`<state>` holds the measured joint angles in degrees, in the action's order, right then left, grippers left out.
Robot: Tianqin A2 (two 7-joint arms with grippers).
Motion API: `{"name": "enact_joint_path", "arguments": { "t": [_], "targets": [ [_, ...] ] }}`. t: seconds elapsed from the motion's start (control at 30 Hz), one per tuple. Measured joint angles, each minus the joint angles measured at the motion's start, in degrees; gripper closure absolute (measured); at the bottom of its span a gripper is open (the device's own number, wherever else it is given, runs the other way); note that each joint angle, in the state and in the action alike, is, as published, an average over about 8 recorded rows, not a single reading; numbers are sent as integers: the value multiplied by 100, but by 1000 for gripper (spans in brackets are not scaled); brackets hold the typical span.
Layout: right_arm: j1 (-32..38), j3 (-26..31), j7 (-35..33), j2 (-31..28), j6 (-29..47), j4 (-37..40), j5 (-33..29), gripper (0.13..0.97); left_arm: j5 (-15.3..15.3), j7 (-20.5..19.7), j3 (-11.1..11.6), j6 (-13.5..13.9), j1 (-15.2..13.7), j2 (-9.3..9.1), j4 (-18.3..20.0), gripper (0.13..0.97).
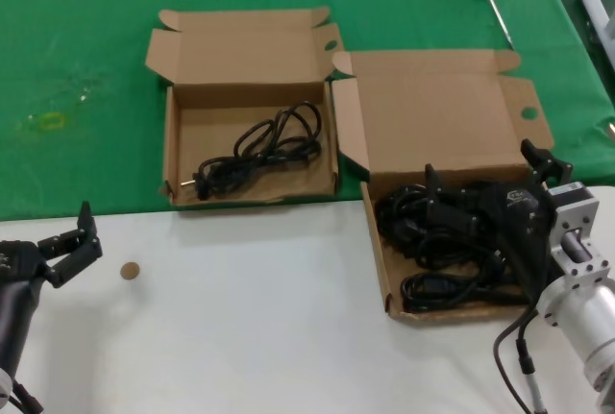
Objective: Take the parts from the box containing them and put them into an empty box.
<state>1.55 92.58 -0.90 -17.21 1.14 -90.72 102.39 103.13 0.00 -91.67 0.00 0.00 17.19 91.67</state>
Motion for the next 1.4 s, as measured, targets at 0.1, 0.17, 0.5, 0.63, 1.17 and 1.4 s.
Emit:
{"name": "enact_joint_path", "arguments": {
  "t": [0.1,0.17,0.5,0.63,1.17,1.4],
  "targets": [
    [0,0,0,0,0,0,0,129,0,0,0,0,0,0,0,132],
    [0,0,0,0,0,0,0,129,0,0,0,0,0,0,0,132],
    [0,0,0,0,0,0,0,129,0,0,0,0,0,0,0,132],
    [0,0,0,0,0,0,0,129,0,0,0,0,0,0,0,132],
    [0,0,0,0,0,0,0,129,0,2,0,0,0,0,0,132],
    [0,0,0,0,0,0,0,129,0,2,0,0,0,0,0,132]
  ]
}}
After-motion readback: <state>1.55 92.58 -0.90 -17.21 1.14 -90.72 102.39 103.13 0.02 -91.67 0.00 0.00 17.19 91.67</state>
